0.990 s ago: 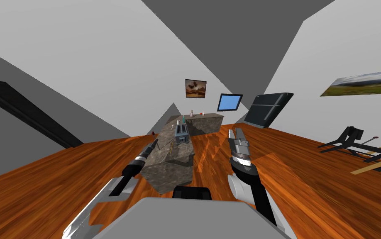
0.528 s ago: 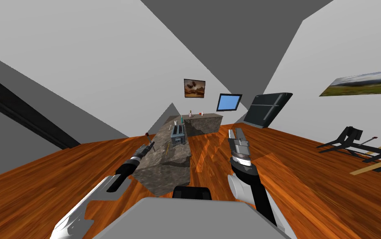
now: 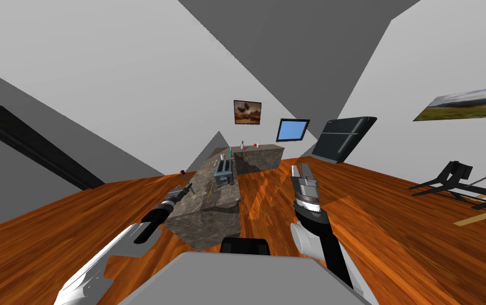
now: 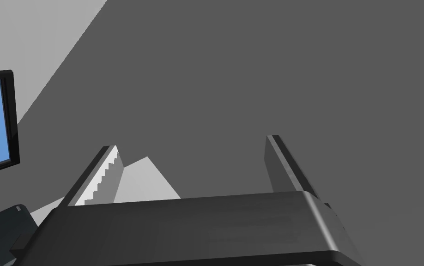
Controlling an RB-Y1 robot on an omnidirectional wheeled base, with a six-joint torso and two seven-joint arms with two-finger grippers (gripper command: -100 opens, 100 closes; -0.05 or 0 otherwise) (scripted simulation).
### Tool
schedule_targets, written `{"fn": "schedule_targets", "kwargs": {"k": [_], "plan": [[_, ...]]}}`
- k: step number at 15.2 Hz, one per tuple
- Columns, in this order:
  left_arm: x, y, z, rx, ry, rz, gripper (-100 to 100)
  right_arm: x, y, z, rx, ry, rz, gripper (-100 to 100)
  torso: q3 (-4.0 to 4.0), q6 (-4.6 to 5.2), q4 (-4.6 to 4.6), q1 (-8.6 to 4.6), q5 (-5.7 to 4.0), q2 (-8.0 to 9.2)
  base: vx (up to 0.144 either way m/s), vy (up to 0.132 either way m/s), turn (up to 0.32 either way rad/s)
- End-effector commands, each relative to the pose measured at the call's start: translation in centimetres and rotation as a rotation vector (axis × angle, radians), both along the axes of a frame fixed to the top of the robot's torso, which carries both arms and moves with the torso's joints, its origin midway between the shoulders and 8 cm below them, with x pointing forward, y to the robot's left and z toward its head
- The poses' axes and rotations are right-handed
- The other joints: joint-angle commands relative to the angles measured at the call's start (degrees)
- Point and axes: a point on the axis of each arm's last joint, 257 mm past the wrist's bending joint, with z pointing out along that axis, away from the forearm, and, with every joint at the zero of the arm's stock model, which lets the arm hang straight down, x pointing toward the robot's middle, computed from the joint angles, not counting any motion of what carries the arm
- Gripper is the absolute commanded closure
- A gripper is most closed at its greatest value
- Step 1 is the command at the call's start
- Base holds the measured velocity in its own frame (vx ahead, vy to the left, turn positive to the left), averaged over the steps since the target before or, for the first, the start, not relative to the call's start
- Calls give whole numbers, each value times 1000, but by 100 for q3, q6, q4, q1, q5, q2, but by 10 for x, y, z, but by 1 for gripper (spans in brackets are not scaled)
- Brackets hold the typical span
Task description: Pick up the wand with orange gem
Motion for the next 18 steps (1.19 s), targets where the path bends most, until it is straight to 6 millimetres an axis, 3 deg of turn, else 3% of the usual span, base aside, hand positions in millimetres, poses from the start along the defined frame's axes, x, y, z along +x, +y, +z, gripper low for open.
{"fn": "schedule_targets", "kwargs": {"k": [1, 5, 6, 13, 15, 16, 17, 18], "plan": [[0, 0, 0, 0, 0, 0, 100, 0, 0, 0, 0, 0, 0, 0, 0, 0, 0, 0, 0, 0, 0, 0, 0], [0, 0, 0, 0, 0, 0, 100, 0, 0, 0, 0, 0, 0, 0, 2, 0, 1, 7, 2, 3, 0, 0, 0], [7, 0, 5, 17, -18, 6, -100, 0, 0, 0, 0, 0, 0, 0, 2, 0, 1, 8, 2, 3, -6, 10, -32], [23, -1, 17, 50, -55, 21, -100, 0, 0, 0, 0, 0, 0, 0, 1, 7, 2, 15, 2, 0, -15, 20, -55], [32, 12, 23, 55, -56, 54, -100, 0, 0, 0, 0, 0, 0, 0, 1, 8, 2, 17, 2, 0, -29, 37, -113], [31, 6, 21, 55, -57, 38, -100, 0, 0, 0, 0, 0, 0, 0, 3, 9, 3, 24, 3, 4, -24, 32, -69], [24, -1, 17, 54, -56, 22, 100, 0, 0, 0, 0, 0, 0, 0, 3, 5, 3, 23, 4, 5, 6, -2, 106], [29, 5, 19, 54, -55, 38, 100, 0, 0, 0, 0, 0, 0, 0, 1, 0, 2, 14, 3, 0, 9, -11, 71]]}}
